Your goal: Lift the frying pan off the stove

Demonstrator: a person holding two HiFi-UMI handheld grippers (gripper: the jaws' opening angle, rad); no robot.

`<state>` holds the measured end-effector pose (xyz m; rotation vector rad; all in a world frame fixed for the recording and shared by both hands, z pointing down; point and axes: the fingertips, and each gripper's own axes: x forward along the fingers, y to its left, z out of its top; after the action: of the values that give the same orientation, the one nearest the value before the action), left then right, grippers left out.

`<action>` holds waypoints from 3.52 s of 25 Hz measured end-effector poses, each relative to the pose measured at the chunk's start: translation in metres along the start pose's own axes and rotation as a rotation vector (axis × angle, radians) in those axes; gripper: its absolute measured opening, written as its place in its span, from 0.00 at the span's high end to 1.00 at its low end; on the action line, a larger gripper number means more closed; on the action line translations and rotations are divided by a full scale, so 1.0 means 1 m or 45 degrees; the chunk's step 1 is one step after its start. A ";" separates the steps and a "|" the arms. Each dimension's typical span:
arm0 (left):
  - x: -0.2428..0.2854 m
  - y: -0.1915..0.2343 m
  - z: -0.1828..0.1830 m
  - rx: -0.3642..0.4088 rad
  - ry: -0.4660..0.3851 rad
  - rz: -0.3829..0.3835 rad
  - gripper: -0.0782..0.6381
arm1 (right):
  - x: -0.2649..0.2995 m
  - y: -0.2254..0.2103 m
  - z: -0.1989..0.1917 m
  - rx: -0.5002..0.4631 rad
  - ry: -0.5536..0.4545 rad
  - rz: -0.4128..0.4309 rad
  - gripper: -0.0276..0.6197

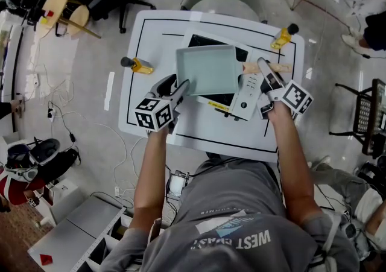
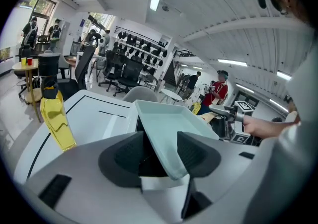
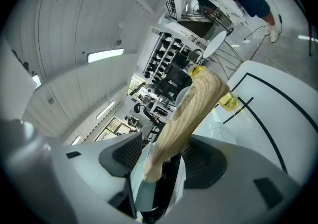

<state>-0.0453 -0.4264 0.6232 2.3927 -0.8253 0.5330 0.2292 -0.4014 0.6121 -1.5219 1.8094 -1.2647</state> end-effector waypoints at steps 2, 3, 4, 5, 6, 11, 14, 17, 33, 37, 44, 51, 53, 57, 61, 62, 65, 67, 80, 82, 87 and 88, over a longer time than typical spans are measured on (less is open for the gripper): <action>0.002 0.001 -0.003 -0.001 0.011 0.010 0.61 | 0.002 0.000 0.000 -0.015 -0.001 -0.006 0.61; 0.003 0.001 -0.005 -0.001 0.015 0.014 0.61 | 0.003 0.000 -0.001 -0.021 0.000 -0.008 0.63; 0.004 0.001 -0.006 -0.001 0.019 0.016 0.61 | 0.005 0.000 -0.002 -0.027 0.002 -0.009 0.64; 0.005 0.001 -0.008 0.001 0.023 0.018 0.62 | 0.006 0.000 -0.002 -0.031 0.003 -0.012 0.65; 0.006 0.001 -0.009 0.004 0.026 0.022 0.62 | 0.007 0.001 -0.003 -0.034 0.004 -0.019 0.65; 0.003 0.008 -0.011 0.013 0.035 0.109 0.76 | 0.007 -0.001 -0.005 -0.021 0.014 -0.050 0.72; 0.003 0.010 -0.012 -0.006 0.050 0.136 0.78 | 0.006 -0.002 -0.005 -0.006 0.021 -0.053 0.72; 0.002 0.008 -0.015 -0.005 0.077 0.155 0.78 | 0.004 0.002 -0.004 -0.019 0.023 -0.048 0.72; -0.039 -0.015 0.013 -0.044 -0.078 0.174 0.78 | -0.011 0.054 0.011 -0.095 0.002 0.071 0.73; -0.052 -0.024 0.023 -0.033 -0.123 0.167 0.79 | -0.020 0.070 0.014 -0.086 -0.009 0.095 0.73; -0.083 -0.042 0.041 -0.016 -0.216 0.161 0.79 | -0.037 0.106 0.021 -0.153 -0.025 0.179 0.72; -0.119 -0.059 0.059 0.020 -0.304 0.155 0.79 | -0.058 0.131 0.021 -0.114 -0.042 0.167 0.72; -0.129 -0.064 0.064 0.032 -0.329 0.151 0.79 | -0.064 0.140 0.022 -0.129 -0.051 0.192 0.72; -0.149 -0.075 0.067 0.035 -0.380 0.147 0.79 | -0.076 0.158 0.020 -0.158 -0.053 0.226 0.72; -0.170 -0.085 0.069 0.048 -0.421 0.138 0.79 | -0.089 0.177 0.018 -0.180 -0.062 0.250 0.72; -0.175 -0.087 0.070 0.052 -0.431 0.135 0.79 | -0.093 0.181 0.017 -0.183 -0.064 0.257 0.72; -0.191 -0.095 0.074 0.064 -0.459 0.130 0.79 | -0.101 0.195 0.015 -0.181 -0.062 0.278 0.72; -0.201 -0.100 0.077 0.069 -0.480 0.130 0.79 | -0.105 0.204 0.013 -0.175 -0.059 0.295 0.72; -0.251 -0.121 0.075 0.080 -0.573 0.139 0.78 | -0.135 0.249 0.001 -0.209 -0.058 0.378 0.73; -0.257 -0.122 0.074 0.082 -0.582 0.139 0.78 | -0.138 0.253 -0.002 -0.208 -0.058 0.384 0.73; -0.266 -0.126 0.068 0.082 -0.590 0.139 0.78 | -0.145 0.257 -0.009 -0.217 -0.054 0.390 0.73; -0.268 -0.127 0.066 0.082 -0.591 0.139 0.78 | -0.147 0.258 -0.011 -0.218 -0.053 0.392 0.73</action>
<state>-0.1464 -0.2657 0.3860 2.5816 -1.1527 0.0361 0.1293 -0.2684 0.3664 -1.2787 2.0728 -0.9464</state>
